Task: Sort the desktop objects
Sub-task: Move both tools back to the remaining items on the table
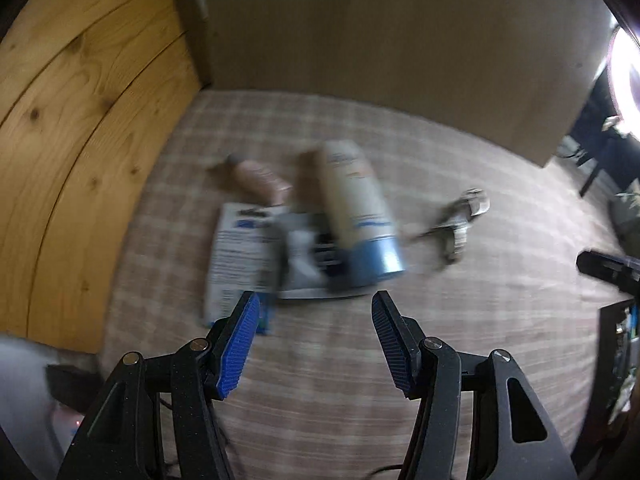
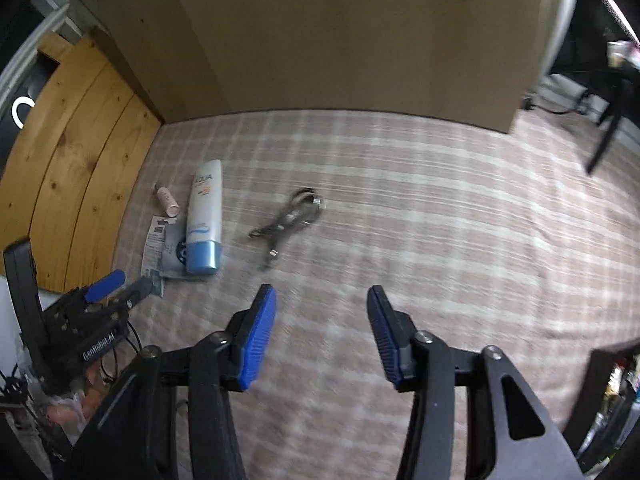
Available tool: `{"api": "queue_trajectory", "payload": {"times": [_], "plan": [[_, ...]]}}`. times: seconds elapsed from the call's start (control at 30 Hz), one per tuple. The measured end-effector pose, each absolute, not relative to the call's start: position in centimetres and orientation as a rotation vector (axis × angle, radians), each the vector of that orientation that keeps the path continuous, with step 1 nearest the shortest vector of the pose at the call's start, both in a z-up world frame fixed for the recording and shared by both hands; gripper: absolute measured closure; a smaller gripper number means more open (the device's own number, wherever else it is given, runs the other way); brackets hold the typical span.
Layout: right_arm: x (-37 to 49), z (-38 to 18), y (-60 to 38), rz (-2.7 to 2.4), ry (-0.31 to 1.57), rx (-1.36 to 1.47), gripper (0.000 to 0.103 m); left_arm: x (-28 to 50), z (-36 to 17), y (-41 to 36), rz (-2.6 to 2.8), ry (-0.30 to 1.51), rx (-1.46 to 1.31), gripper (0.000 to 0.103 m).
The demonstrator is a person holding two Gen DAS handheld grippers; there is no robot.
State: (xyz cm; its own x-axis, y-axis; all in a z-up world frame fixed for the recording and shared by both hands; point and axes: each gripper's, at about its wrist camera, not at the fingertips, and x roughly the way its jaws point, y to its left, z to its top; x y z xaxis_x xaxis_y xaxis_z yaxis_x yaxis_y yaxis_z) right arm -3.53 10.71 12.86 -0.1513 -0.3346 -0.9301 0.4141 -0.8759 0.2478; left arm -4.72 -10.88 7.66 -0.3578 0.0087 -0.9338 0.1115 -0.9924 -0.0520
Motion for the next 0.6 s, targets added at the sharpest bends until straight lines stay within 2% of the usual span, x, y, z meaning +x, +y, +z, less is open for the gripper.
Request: {"api": "queue_trajectory", "payload": {"times": [0.03,0.1,0.6], "plan": [[-3.9,12.4,10.1,-2.058,0.084,1.655,0.048,-4.9,7.2,-11.4,-2.517,0.151,1.752,0.042],[-4.7,11.1,8.9,-2.048,0.074,1.695,0.048,-5.3,6.2,-12.4,-2.485,0.112,1.755,0.04],[-8.4,5.5,4.0,-2.025,0.031,1.886,0.048,-7.5,1.9,-13.8,-2.428,0.026,1.801,0.035]]}}
